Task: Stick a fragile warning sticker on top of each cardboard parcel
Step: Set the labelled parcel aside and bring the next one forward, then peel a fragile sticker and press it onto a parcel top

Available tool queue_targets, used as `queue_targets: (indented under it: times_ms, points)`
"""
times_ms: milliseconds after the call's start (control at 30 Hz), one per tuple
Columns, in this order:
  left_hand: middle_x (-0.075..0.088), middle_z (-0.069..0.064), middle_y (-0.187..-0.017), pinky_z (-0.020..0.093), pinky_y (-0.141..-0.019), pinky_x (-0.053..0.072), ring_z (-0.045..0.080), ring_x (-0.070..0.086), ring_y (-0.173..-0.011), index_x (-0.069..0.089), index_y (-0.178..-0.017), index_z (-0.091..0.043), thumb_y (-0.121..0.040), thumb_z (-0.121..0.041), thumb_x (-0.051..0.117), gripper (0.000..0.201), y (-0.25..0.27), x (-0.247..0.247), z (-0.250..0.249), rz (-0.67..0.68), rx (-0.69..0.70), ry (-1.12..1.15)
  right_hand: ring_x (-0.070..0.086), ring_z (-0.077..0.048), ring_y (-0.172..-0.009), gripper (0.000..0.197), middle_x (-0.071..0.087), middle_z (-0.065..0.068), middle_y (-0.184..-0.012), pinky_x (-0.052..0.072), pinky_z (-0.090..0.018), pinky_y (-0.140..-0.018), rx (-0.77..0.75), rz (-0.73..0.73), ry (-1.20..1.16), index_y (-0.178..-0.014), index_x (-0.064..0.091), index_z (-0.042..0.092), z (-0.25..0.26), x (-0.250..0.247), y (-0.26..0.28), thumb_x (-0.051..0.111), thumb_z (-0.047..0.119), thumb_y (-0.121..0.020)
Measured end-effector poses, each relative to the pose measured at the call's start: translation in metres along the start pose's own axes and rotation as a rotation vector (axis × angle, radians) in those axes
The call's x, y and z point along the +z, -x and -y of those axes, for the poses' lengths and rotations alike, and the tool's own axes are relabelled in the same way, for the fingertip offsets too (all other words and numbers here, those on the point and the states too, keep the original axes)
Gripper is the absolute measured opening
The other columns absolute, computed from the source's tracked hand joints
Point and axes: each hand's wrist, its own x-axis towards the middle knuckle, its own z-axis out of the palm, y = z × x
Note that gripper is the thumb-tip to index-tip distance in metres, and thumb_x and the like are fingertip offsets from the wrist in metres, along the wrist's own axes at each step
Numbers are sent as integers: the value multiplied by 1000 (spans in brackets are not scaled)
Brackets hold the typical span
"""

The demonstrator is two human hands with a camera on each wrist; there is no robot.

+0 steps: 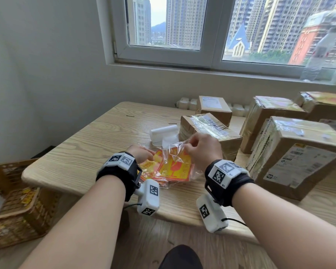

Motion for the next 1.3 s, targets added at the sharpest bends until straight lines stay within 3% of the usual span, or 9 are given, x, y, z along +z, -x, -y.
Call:
queue_targets:
  times_ms: [233, 367, 633, 733, 867, 967, 1033, 1133, 1300]
  points:
    - [64, 3, -121, 21, -83, 37, 20, 55, -118, 69, -116, -8, -83, -2, 65, 34, 1, 4, -7, -2, -34, -76, 62, -23, -79, 9, 68, 0, -84, 49, -33, -72, -47, -172, -53, -94, 59, 21, 1, -32, 1, 52, 27, -92]
    - [69, 5, -111, 26, -83, 47, 21, 61, -99, 72, -108, -9, -77, -11, 71, 31, 1, 4, -14, -23, -34, -124, 57, -17, -77, 13, 61, 6, -82, 39, -26, -69, -33, -255, -91, -101, 62, 25, -2, -54, -1, 51, 22, -95]
    - [67, 7, -96, 34, -80, 57, 21, 63, -86, 67, -89, -15, -82, 0, 63, 17, 16, 7, -49, -245, 173, 352, 56, -20, -77, 14, 56, 4, -79, 42, -29, -68, 7, -405, -287, -103, 56, 14, -13, -64, -5, 44, 9, -97]
    - [68, 7, -102, 32, -80, 55, 19, 63, -91, 64, -100, -12, -84, 2, 60, 21, 23, 7, -67, -141, 268, 498, 52, -17, -71, 13, 49, 11, -72, 38, -27, -66, -31, -543, -344, -100, 52, 14, -10, -73, -5, 43, 6, -96]
    - [66, 11, -111, 40, -91, 51, 22, 62, -99, 61, -105, -11, -83, 10, 54, 31, 30, 16, -91, 35, 326, 489, 59, -24, -87, 16, 63, -5, -94, 41, -26, -67, -53, -659, -400, -89, 47, 26, -7, -85, -19, 45, 10, -93]
    - [65, 9, -114, 40, -95, 51, 24, 62, -107, 58, -113, -12, -79, 18, 50, 46, 32, 25, -108, 159, 393, 414, 60, -25, -90, 17, 63, -7, -98, 49, -32, -74, -18, -631, -458, -87, 48, 28, -5, -93, -26, 45, 12, -93]
    - [66, 5, -107, 34, -90, 51, 22, 61, -104, 56, -121, -7, -80, 15, 54, 46, 37, 29, -121, 257, 446, 332, 60, -20, -84, 15, 62, -6, -98, 47, -26, -66, 13, -587, -504, -89, 50, 25, -7, -98, -30, 46, 12, -95]
    - [61, 3, -120, 34, -102, 38, 18, 55, -113, 52, -126, -8, -83, 8, 60, 47, 44, 36, -131, 462, 448, 188, 56, -12, -72, 12, 58, 3, -86, 41, -20, -58, 49, -564, -580, -94, 52, 20, -8, -103, -32, 46, 10, -97]
    - [64, 7, -124, 29, -91, 46, 20, 60, -114, 58, -123, -9, -78, -1, 72, 48, 36, 44, -130, 487, 489, 63, 58, -14, -72, 9, 57, 6, -81, 51, -32, -69, 90, -570, -601, -96, 52, 19, -15, -104, -35, 47, 12, -98]
